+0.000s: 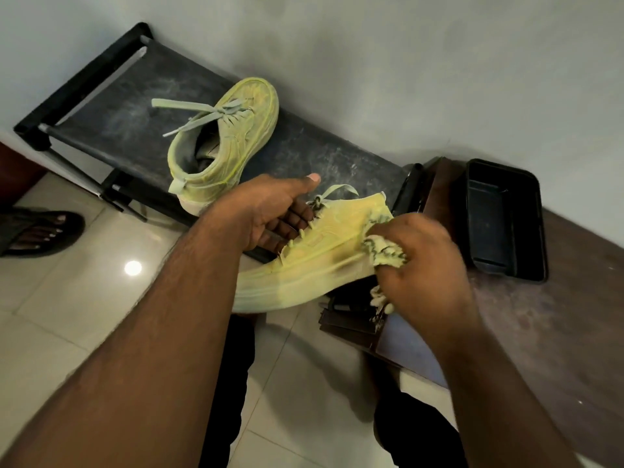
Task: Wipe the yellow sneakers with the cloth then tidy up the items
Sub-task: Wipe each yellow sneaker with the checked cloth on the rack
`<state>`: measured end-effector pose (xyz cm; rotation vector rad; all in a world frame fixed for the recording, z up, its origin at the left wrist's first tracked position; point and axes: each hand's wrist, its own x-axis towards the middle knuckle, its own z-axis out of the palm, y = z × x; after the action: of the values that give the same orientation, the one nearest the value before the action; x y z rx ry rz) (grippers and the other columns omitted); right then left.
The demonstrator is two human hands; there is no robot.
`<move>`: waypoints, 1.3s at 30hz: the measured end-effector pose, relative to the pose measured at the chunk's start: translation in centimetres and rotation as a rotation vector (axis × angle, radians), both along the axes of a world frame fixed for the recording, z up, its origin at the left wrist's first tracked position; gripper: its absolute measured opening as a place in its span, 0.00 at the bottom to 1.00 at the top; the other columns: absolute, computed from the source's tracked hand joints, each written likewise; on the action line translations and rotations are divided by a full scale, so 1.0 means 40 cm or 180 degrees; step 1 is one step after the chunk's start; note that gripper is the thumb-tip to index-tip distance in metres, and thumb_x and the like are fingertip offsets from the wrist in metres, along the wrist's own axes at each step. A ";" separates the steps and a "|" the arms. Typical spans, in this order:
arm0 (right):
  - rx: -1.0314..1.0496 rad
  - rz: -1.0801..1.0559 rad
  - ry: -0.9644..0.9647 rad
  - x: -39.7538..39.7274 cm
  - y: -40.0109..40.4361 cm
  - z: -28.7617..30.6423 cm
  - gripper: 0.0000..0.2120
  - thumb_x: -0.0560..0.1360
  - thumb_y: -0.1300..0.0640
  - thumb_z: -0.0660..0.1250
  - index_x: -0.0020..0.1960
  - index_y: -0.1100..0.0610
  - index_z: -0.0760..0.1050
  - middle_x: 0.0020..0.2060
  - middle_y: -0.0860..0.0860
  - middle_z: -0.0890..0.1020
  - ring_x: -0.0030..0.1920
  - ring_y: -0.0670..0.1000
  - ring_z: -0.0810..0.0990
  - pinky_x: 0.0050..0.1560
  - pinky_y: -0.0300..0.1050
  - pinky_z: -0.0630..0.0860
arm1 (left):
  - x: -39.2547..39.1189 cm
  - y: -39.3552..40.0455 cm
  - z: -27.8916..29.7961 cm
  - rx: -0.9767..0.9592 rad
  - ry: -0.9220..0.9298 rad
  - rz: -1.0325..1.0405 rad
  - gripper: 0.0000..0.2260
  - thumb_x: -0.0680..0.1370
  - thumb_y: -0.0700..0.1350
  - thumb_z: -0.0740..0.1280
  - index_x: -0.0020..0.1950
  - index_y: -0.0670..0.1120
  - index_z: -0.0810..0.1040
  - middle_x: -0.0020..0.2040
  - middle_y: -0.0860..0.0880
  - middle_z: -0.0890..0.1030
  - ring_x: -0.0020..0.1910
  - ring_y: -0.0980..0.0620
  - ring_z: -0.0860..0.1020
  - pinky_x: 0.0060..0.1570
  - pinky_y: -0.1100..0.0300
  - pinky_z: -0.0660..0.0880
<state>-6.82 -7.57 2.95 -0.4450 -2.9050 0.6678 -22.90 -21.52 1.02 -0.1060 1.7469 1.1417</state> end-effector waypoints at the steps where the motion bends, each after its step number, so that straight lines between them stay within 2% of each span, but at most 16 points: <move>1: -0.0002 -0.0292 -0.0017 -0.001 0.026 -0.001 0.17 0.67 0.59 0.67 0.56 0.55 0.80 0.49 0.50 0.78 0.51 0.55 0.76 0.52 0.51 0.75 | 0.000 0.000 0.002 -0.0006 0.0015 0.0000 0.27 0.75 0.64 0.64 0.45 0.39 0.82 0.35 0.44 0.79 0.29 0.50 0.75 0.32 0.58 0.74; 3: 0.0010 -0.0717 -0.0110 -0.006 0.049 -0.003 0.17 0.69 0.59 0.68 0.57 0.57 0.80 0.50 0.52 0.77 0.53 0.56 0.76 0.53 0.47 0.73 | 0.001 0.001 0.003 -0.0001 0.0047 0.0000 0.27 0.75 0.64 0.64 0.44 0.39 0.82 0.34 0.45 0.79 0.29 0.50 0.74 0.32 0.58 0.74; 5: 0.0057 -0.0827 -0.0149 -0.015 0.029 -0.003 0.18 0.68 0.61 0.70 0.58 0.58 0.79 0.50 0.53 0.77 0.53 0.56 0.76 0.51 0.42 0.70 | 0.002 0.003 0.004 -0.0007 0.0068 -0.0002 0.27 0.76 0.64 0.64 0.43 0.39 0.82 0.32 0.46 0.79 0.28 0.50 0.74 0.31 0.59 0.74; 9: -0.0045 -0.0146 -0.0158 -0.018 -0.064 0.008 0.21 0.67 0.61 0.71 0.60 0.56 0.78 0.51 0.50 0.77 0.52 0.52 0.76 0.51 0.46 0.75 | 0.002 0.003 -0.001 -0.0030 0.0091 -0.0017 0.26 0.75 0.64 0.64 0.43 0.40 0.82 0.35 0.45 0.79 0.30 0.49 0.75 0.33 0.57 0.74; 11: -0.0116 -0.0092 -0.0094 -0.018 -0.072 0.015 0.20 0.69 0.61 0.71 0.60 0.56 0.78 0.51 0.49 0.77 0.51 0.50 0.76 0.51 0.45 0.76 | 0.001 0.002 -0.001 -0.0037 0.0084 -0.0026 0.27 0.75 0.64 0.64 0.46 0.40 0.82 0.38 0.44 0.80 0.33 0.48 0.76 0.34 0.56 0.75; 13: -0.0146 -0.0540 -0.0002 -0.026 -0.030 0.016 0.17 0.70 0.61 0.70 0.59 0.57 0.78 0.49 0.49 0.76 0.50 0.49 0.76 0.49 0.41 0.72 | 0.003 0.001 0.000 -0.0039 0.0084 -0.0044 0.27 0.75 0.65 0.64 0.47 0.39 0.82 0.38 0.44 0.80 0.32 0.48 0.76 0.34 0.56 0.75; 16: 0.0218 -0.1097 -0.0048 -0.031 0.045 0.006 0.14 0.70 0.61 0.67 0.55 0.57 0.80 0.48 0.54 0.78 0.49 0.56 0.78 0.45 0.38 0.65 | 0.005 0.001 0.006 -0.0033 0.0106 -0.0083 0.26 0.75 0.64 0.64 0.44 0.40 0.81 0.35 0.45 0.79 0.29 0.50 0.75 0.31 0.58 0.75; 18: 0.0407 -0.0889 -0.0156 -0.026 0.038 0.001 0.17 0.68 0.63 0.68 0.56 0.57 0.80 0.49 0.54 0.79 0.51 0.57 0.77 0.48 0.41 0.68 | 0.007 0.002 0.009 -0.0027 0.0108 -0.0086 0.26 0.76 0.64 0.64 0.43 0.40 0.81 0.34 0.45 0.79 0.28 0.50 0.75 0.30 0.59 0.75; 20: 0.0371 -0.0329 -0.0033 -0.019 -0.006 0.004 0.19 0.67 0.64 0.69 0.57 0.56 0.80 0.50 0.53 0.80 0.52 0.56 0.76 0.52 0.51 0.73 | 0.006 0.003 0.009 -0.0046 0.0122 -0.0103 0.25 0.76 0.64 0.64 0.43 0.40 0.81 0.34 0.45 0.79 0.29 0.50 0.76 0.30 0.59 0.75; 23: 0.0448 0.0494 0.0125 -0.006 -0.037 -0.002 0.18 0.66 0.60 0.64 0.54 0.53 0.82 0.53 0.48 0.82 0.55 0.55 0.77 0.55 0.56 0.71 | 0.003 0.004 0.009 -0.0054 0.0093 -0.0127 0.25 0.76 0.64 0.63 0.42 0.41 0.80 0.34 0.46 0.79 0.29 0.50 0.76 0.30 0.59 0.75; 26: 0.0495 0.0125 0.0143 -0.015 0.018 -0.010 0.20 0.66 0.60 0.61 0.55 0.51 0.81 0.56 0.47 0.82 0.58 0.55 0.77 0.57 0.61 0.71 | 0.005 0.005 0.010 -0.0064 0.0123 -0.0138 0.25 0.76 0.64 0.63 0.42 0.42 0.80 0.33 0.46 0.79 0.28 0.51 0.75 0.29 0.60 0.74; 29: 0.0422 -0.0061 0.0183 -0.024 0.029 -0.009 0.20 0.64 0.62 0.65 0.55 0.53 0.81 0.54 0.49 0.83 0.57 0.56 0.78 0.57 0.61 0.72 | 0.006 0.005 0.011 -0.0063 0.0128 -0.0129 0.25 0.76 0.64 0.63 0.42 0.41 0.80 0.33 0.46 0.79 0.27 0.50 0.75 0.28 0.60 0.74; 33: 0.0174 0.1025 0.0278 -0.020 -0.078 -0.002 0.19 0.63 0.58 0.59 0.49 0.54 0.83 0.49 0.47 0.84 0.57 0.54 0.79 0.60 0.55 0.70 | 0.004 0.003 0.012 -0.0054 0.0119 -0.0140 0.26 0.75 0.64 0.64 0.42 0.41 0.80 0.35 0.44 0.80 0.29 0.48 0.77 0.30 0.57 0.76; 34: 0.0128 0.1109 0.0267 -0.021 -0.079 0.000 0.19 0.62 0.56 0.58 0.48 0.54 0.83 0.48 0.45 0.84 0.57 0.53 0.79 0.60 0.54 0.69 | 0.004 0.004 0.012 -0.0055 0.0124 -0.0142 0.25 0.76 0.64 0.64 0.42 0.41 0.81 0.36 0.44 0.80 0.30 0.48 0.77 0.31 0.57 0.76; 39: 0.0413 0.0168 0.0313 -0.031 0.031 0.008 0.18 0.62 0.58 0.64 0.49 0.53 0.83 0.47 0.46 0.84 0.55 0.53 0.79 0.58 0.62 0.70 | 0.003 0.001 0.009 -0.0057 0.0155 -0.0147 0.26 0.75 0.65 0.64 0.43 0.41 0.81 0.37 0.44 0.81 0.31 0.49 0.77 0.32 0.57 0.75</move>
<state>-8.07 -6.34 3.27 -0.3119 -2.8537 0.4892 -22.78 -21.50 1.40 -0.0488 1.7936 1.1035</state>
